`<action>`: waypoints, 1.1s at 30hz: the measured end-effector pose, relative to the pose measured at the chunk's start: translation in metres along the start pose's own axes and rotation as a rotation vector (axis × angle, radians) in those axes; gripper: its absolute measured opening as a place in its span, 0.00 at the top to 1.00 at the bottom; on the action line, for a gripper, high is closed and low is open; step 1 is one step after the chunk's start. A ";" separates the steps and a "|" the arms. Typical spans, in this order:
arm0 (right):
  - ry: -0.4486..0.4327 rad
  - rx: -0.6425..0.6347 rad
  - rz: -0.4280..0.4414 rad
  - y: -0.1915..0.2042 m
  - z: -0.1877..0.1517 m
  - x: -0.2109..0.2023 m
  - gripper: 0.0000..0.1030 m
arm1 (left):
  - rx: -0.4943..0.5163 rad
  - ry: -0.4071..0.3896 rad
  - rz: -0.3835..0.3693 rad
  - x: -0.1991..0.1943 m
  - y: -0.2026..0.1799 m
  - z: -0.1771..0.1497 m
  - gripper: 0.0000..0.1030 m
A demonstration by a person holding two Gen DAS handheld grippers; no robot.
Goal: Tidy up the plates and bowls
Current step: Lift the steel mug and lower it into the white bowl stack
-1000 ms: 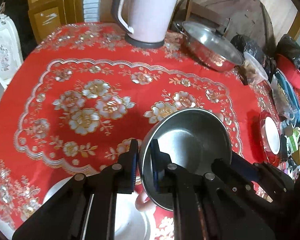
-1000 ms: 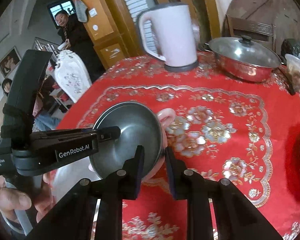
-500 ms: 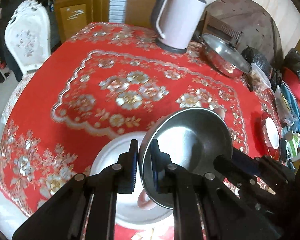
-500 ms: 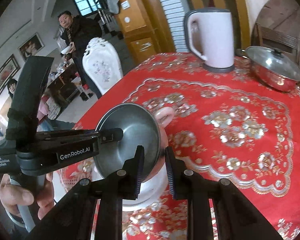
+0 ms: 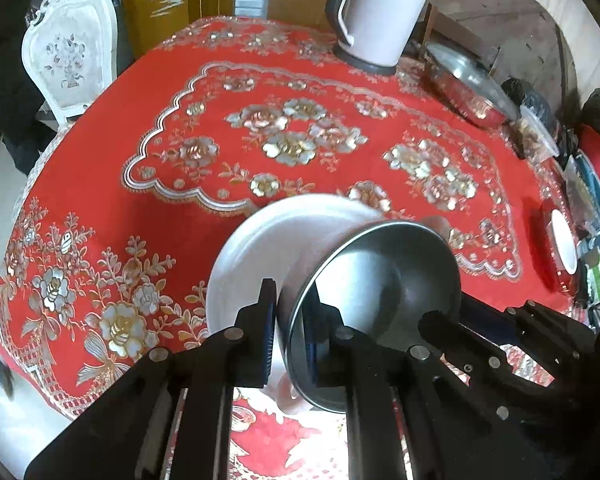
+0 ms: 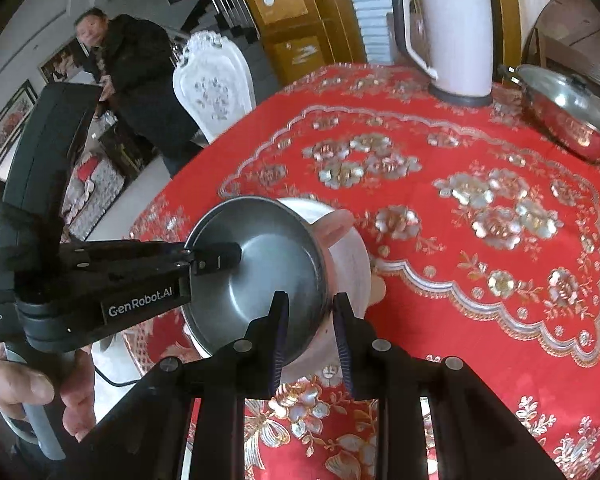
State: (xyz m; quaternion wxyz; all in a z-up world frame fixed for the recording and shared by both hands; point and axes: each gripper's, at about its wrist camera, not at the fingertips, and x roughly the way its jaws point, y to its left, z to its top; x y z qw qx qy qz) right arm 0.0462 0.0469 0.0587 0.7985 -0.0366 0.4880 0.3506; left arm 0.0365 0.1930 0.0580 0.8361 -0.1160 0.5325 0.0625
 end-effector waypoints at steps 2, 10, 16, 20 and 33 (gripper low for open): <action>0.016 -0.001 -0.007 -0.001 -0.001 0.007 0.75 | 0.006 0.024 0.016 0.011 0.000 -0.001 0.90; 0.036 -0.012 -0.008 0.001 0.004 0.017 0.72 | 0.058 -0.021 0.097 0.014 -0.008 0.001 0.89; 0.023 0.024 0.026 -0.002 0.004 0.016 0.64 | 0.043 -0.052 0.095 0.010 -0.005 0.003 0.84; 0.006 0.036 0.032 -0.003 0.004 0.009 0.62 | 0.018 -0.068 0.054 0.003 0.000 0.003 0.84; -0.003 0.071 0.081 -0.008 0.009 0.015 0.61 | 0.008 -0.104 0.015 -0.019 0.001 0.003 0.84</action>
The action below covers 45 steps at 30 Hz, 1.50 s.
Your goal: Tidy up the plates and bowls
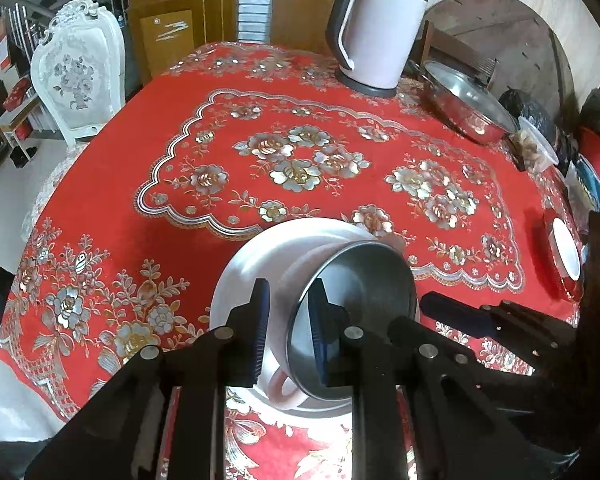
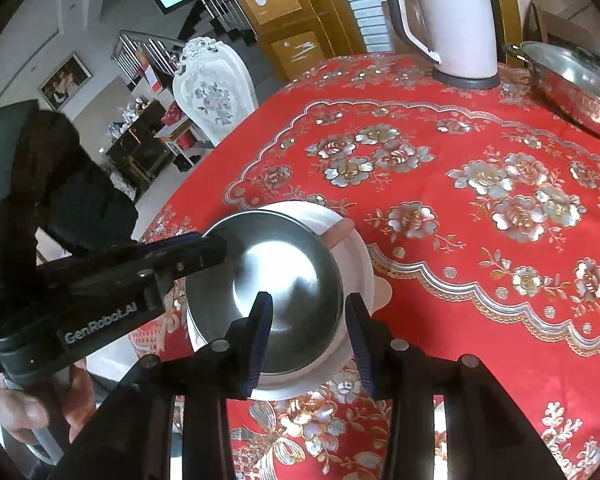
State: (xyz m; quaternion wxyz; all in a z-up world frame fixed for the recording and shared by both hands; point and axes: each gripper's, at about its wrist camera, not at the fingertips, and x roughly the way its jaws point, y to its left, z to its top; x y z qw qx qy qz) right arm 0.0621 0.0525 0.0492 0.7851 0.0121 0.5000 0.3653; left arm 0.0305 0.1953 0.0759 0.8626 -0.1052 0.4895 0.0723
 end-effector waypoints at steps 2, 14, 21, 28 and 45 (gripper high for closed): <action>0.006 0.012 0.011 -0.001 0.000 0.004 0.59 | -0.004 -0.004 -0.010 -0.002 0.001 0.000 0.84; -0.032 0.018 0.030 0.000 0.000 -0.009 0.53 | -0.081 -0.153 -0.035 -0.035 0.024 0.006 0.52; -0.045 0.059 0.055 -0.019 -0.010 -0.022 0.52 | -0.122 -0.095 -0.012 -0.015 0.052 -0.006 0.50; 0.014 0.156 0.136 -0.041 -0.021 -0.009 0.50 | -0.162 -0.042 0.000 0.009 0.072 -0.015 0.50; 0.053 0.170 0.124 -0.039 -0.023 0.029 0.50 | -0.147 0.076 -0.112 0.043 0.072 -0.010 0.51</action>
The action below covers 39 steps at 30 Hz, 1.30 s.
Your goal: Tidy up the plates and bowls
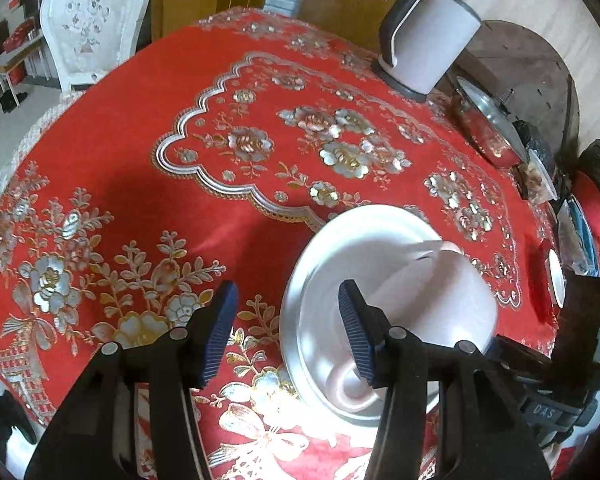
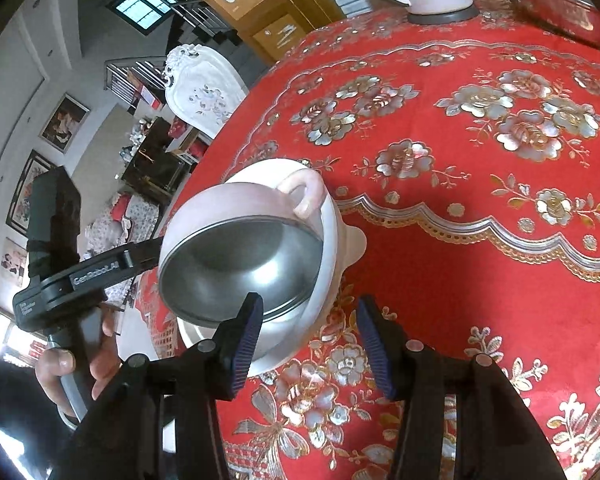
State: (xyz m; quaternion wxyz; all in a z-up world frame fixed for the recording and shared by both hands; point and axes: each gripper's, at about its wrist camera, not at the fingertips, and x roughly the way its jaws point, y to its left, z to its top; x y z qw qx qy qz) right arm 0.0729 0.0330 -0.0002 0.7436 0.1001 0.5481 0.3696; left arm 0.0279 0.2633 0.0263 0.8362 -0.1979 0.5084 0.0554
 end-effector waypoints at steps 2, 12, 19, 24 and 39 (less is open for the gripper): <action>0.007 0.001 0.000 -0.001 0.000 0.006 0.52 | -0.004 0.017 0.005 0.008 0.001 0.001 0.58; -0.025 -0.055 -0.049 0.004 -0.003 0.005 0.76 | 0.039 0.047 0.003 0.018 -0.010 -0.007 0.89; -0.046 -0.057 -0.080 -0.006 -0.008 -0.015 0.76 | 0.063 0.062 -0.012 0.022 -0.030 -0.011 0.89; -0.081 -0.042 -0.112 -0.022 -0.009 -0.044 0.76 | 0.109 0.061 -0.034 0.022 -0.063 -0.010 0.89; -0.202 0.070 -0.248 -0.105 -0.011 -0.149 0.76 | 0.258 0.121 -0.144 0.051 -0.201 -0.005 0.89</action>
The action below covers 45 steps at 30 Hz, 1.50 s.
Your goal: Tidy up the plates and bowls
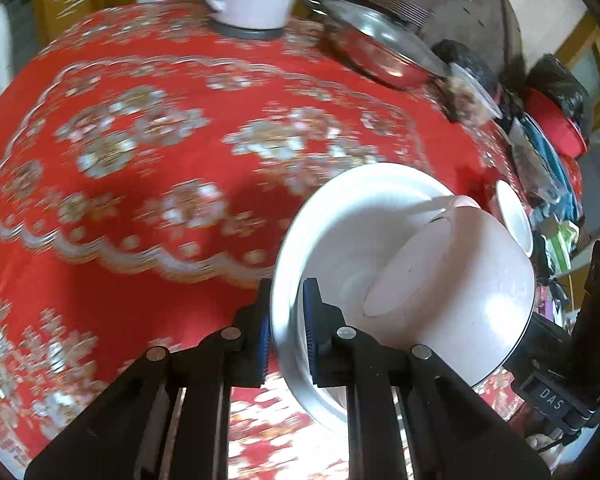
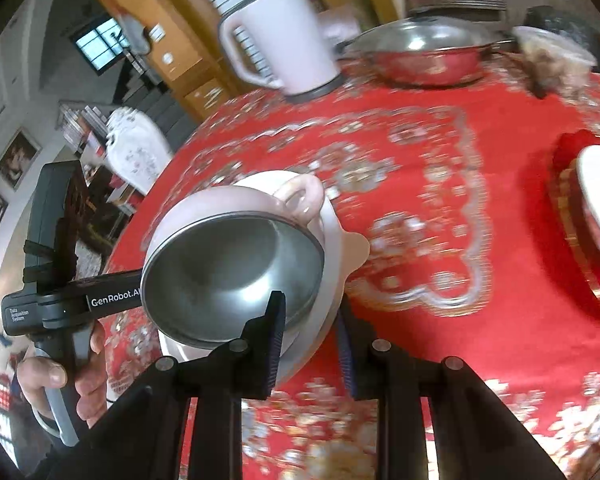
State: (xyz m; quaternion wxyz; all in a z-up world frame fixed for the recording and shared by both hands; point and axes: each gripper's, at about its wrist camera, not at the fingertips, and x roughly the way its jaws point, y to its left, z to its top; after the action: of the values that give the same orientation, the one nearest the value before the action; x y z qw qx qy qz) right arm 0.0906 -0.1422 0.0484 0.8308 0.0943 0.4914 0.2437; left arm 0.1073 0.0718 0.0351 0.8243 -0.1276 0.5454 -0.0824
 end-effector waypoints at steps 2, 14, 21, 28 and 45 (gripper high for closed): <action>-0.017 0.019 -0.018 -0.015 0.004 -0.011 0.75 | 0.020 0.007 -0.011 0.005 -0.016 0.005 0.89; -0.114 0.122 -0.105 -0.092 0.020 -0.072 0.75 | 0.156 0.005 -0.052 0.028 -0.128 0.048 0.89; -0.164 0.190 -0.171 -0.141 0.027 -0.106 0.73 | 0.227 0.013 -0.093 0.048 -0.195 0.068 0.89; -0.216 0.273 -0.222 -0.199 0.034 -0.135 0.73 | 0.294 0.036 -0.136 0.074 -0.257 0.083 0.89; -0.213 0.377 -0.205 -0.266 0.031 -0.123 0.72 | 0.315 0.081 -0.137 0.131 -0.297 0.093 0.89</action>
State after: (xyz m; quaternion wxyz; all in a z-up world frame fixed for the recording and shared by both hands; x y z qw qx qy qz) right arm 0.1516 -0.4304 0.0536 0.8660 0.2226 0.4449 0.0506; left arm 0.2452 -0.2361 0.0442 0.8039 -0.0305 0.5485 -0.2279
